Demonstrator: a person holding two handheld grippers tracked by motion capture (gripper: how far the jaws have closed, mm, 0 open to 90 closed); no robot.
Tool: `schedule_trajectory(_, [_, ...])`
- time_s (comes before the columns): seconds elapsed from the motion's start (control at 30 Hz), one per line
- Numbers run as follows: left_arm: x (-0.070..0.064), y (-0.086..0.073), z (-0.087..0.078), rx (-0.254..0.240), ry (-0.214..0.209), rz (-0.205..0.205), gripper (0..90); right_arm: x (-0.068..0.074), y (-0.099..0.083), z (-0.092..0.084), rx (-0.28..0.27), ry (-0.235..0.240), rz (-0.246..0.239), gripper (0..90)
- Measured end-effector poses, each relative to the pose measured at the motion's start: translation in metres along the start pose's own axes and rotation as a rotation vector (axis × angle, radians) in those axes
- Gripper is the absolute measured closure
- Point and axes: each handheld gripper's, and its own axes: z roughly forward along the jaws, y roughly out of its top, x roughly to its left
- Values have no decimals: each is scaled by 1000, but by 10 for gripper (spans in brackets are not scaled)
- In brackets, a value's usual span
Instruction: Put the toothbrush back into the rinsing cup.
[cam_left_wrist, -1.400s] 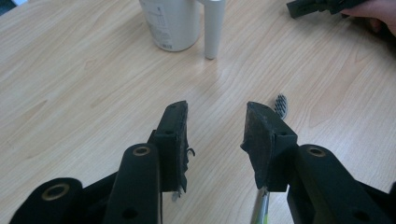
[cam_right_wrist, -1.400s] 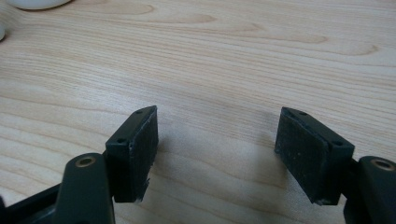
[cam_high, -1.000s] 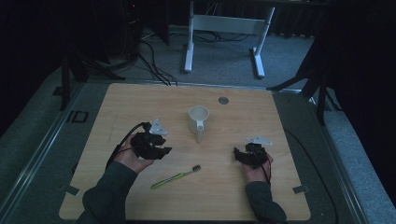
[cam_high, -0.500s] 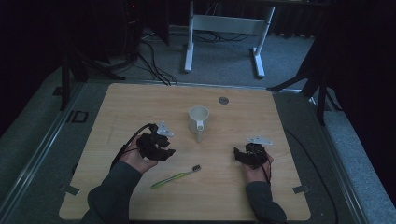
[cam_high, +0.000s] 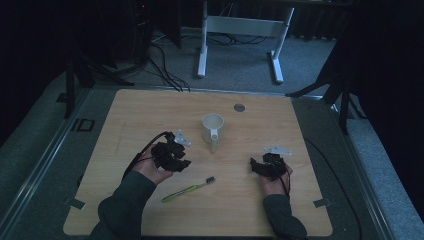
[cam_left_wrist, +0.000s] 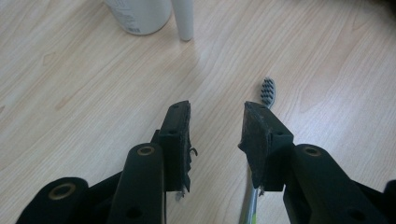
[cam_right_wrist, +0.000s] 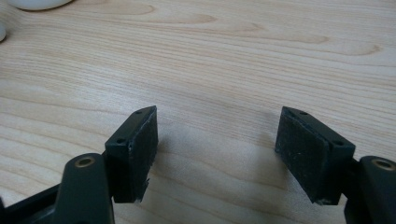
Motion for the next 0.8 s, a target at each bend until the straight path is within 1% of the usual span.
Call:
schedule_trajectory(0.1, [-1, 2, 1, 15, -6, 14, 620, 0, 0, 0, 0, 0, -1, 294])
schedule_trajectory(0.4, [-1, 4, 3, 46, -9, 25, 610, 0, 0, 0, 0, 0, -2, 294])
schedule_trajectory(0.67, [-4, 9, 9, 88, -20, 42, 602, 0, 0, 0, 0, 2, -2, 294])
schedule_trajectory(0.7, [-5, 9, 11, 92, -21, 39, 602, 0, 0, 0, 0, 1, -3, 294])
schedule_trajectory(0.73, [-5, 9, 12, 104, -23, 49, 602, 0, 0, 0, 1, 1, -2, 294])
schedule_trajectory(0.8, [-6, 9, 14, 119, -27, 53, 602, 0, 0, 0, 0, 1, -2, 294])
